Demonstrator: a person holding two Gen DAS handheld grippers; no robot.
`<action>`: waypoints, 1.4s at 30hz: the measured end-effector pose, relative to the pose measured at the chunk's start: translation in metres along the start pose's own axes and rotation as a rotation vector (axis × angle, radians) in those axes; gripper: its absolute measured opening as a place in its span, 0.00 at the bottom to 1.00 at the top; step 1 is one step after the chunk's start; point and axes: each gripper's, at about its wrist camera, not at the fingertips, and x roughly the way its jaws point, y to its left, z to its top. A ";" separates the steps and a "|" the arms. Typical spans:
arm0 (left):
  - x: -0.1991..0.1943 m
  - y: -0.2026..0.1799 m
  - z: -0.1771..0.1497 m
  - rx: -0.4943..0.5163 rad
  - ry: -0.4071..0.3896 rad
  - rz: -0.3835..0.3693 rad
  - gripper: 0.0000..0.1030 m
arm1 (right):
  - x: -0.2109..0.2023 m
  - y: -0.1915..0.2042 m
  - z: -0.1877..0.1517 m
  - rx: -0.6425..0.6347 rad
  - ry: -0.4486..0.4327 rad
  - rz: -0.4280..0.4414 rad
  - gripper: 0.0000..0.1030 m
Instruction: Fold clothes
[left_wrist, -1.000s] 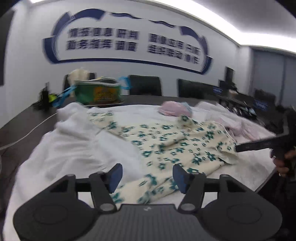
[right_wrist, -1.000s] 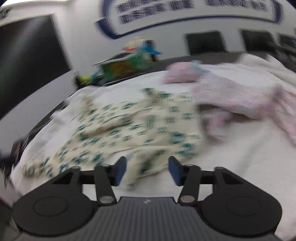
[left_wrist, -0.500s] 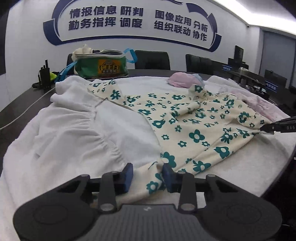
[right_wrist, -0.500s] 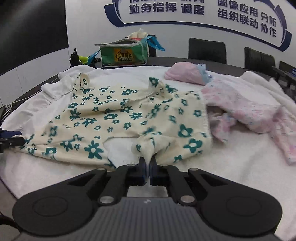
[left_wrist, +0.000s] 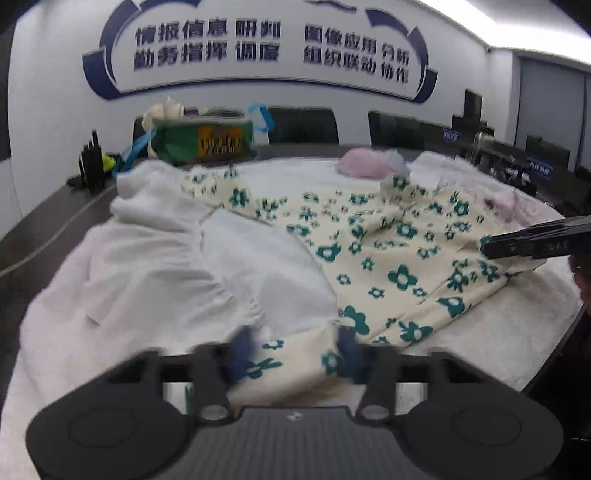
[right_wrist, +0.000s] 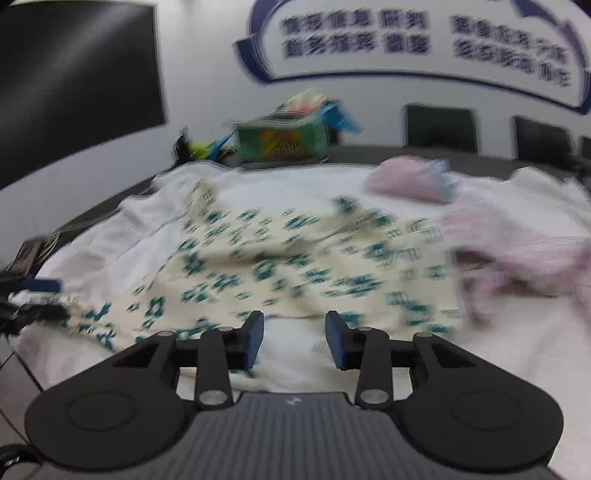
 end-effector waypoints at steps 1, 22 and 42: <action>0.001 0.001 0.000 -0.006 0.000 0.004 0.29 | 0.012 0.004 0.001 -0.007 0.023 0.014 0.36; -0.036 0.056 -0.021 -0.037 0.003 0.169 0.54 | -0.014 -0.006 -0.019 -0.118 0.004 0.022 0.47; -0.015 0.056 -0.007 0.061 0.112 0.063 0.05 | -0.026 -0.029 -0.046 -0.296 0.005 0.130 0.46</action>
